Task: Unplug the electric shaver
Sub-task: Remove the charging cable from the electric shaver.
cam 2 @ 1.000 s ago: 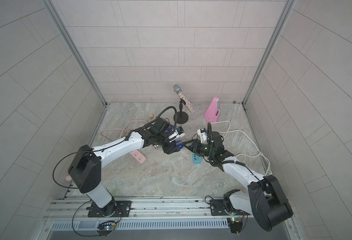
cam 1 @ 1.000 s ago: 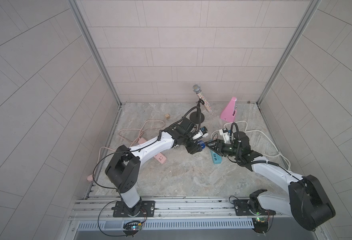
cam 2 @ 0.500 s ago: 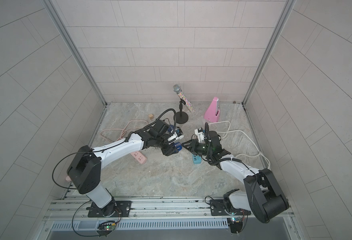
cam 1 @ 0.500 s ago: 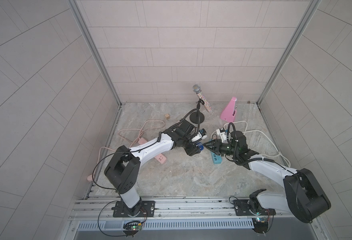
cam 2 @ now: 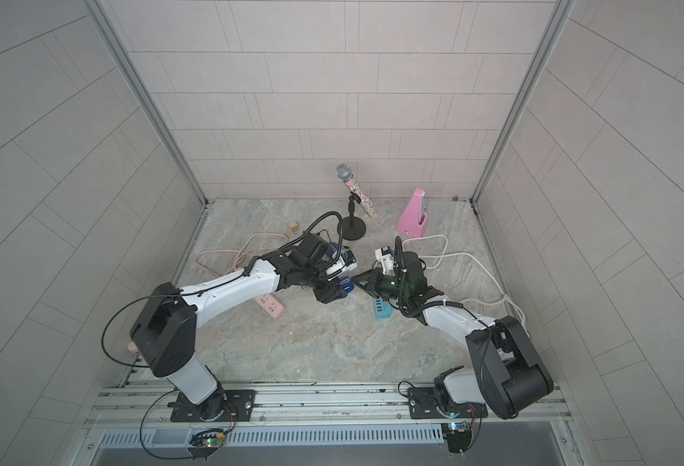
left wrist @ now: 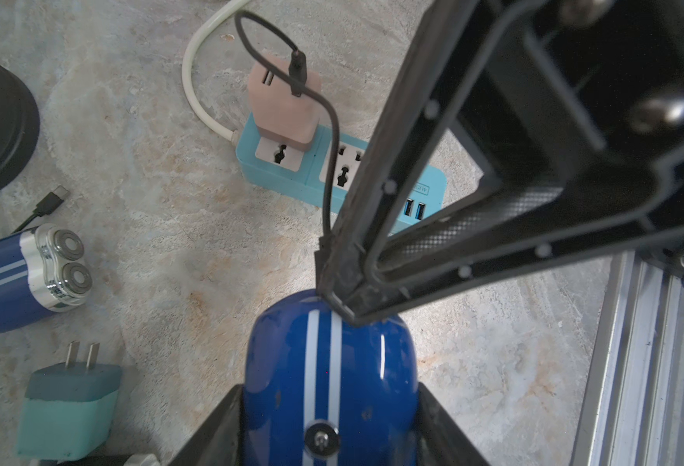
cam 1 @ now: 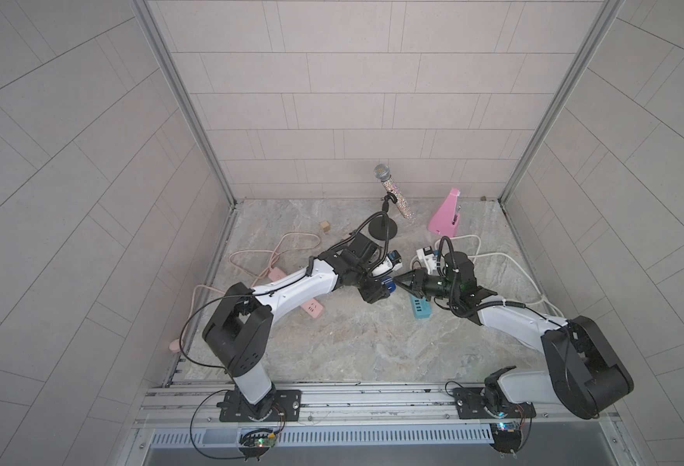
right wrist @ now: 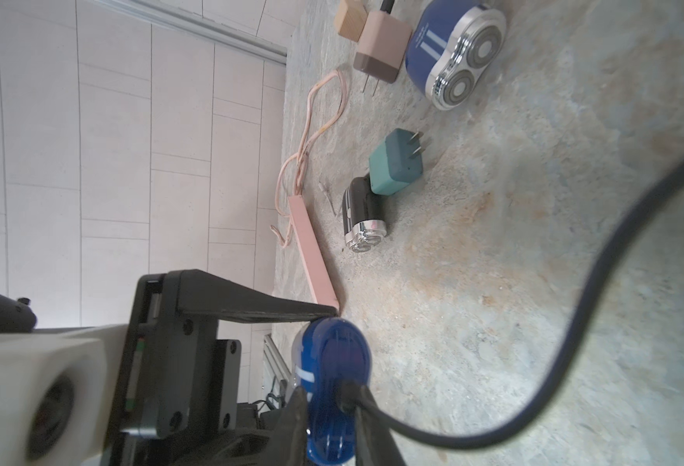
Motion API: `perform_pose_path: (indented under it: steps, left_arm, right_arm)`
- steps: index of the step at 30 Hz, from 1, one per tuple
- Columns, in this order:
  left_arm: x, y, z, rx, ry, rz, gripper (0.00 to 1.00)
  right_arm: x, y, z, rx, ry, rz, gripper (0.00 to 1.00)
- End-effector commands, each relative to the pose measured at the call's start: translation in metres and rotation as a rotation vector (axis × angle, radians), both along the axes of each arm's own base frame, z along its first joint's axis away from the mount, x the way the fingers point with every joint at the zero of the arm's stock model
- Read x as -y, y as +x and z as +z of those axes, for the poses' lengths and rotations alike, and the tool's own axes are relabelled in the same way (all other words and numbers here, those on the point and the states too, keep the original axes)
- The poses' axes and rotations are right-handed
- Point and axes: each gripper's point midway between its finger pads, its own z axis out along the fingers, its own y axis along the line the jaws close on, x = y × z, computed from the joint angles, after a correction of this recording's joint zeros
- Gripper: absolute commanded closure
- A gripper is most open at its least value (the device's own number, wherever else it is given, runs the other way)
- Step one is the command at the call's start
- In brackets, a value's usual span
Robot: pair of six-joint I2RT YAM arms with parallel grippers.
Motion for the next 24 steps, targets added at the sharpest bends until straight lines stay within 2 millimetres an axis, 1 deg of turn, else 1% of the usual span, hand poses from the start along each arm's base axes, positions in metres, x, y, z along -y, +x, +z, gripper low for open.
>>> perform_pose_path:
  steps: [1, 3, 11, 15, 20, 24]
  left_arm:
    - [0.0050, -0.0005, 0.0181, 0.045, -0.044, -0.014, 0.52]
    - [0.0045, -0.0006, 0.0181, 0.045, -0.044, -0.013, 0.52]
    - [0.0029, 0.0001, 0.0205, 0.058, -0.042, -0.007, 0.53]
    - [0.0026, 0.0000, 0.0216, 0.058, -0.045, -0.004, 0.53]
    - [0.0047, -0.0029, 0.0248, 0.045, -0.063, -0.011, 0.53]
    - [0.0060, -0.0078, 0.0274, 0.032, -0.078, -0.022, 0.53]
  right_arm:
    - [-0.0047, 0.0020, 0.0083, 0.020, 0.015, 0.014, 0.81]
    - [-0.0046, 0.0015, 0.0077, 0.018, 0.013, 0.014, 0.82]
    - [-0.0042, 0.0014, 0.0058, 0.016, 0.008, 0.013, 0.84]
    - [-0.0043, 0.0010, 0.0055, 0.019, 0.002, 0.016, 0.92]
    - [-0.0028, 0.0023, 0.0046, 0.033, -0.012, 0.010, 0.95]
    - [-0.0027, 0.0053, 0.0092, 0.055, -0.015, 0.005, 0.98]
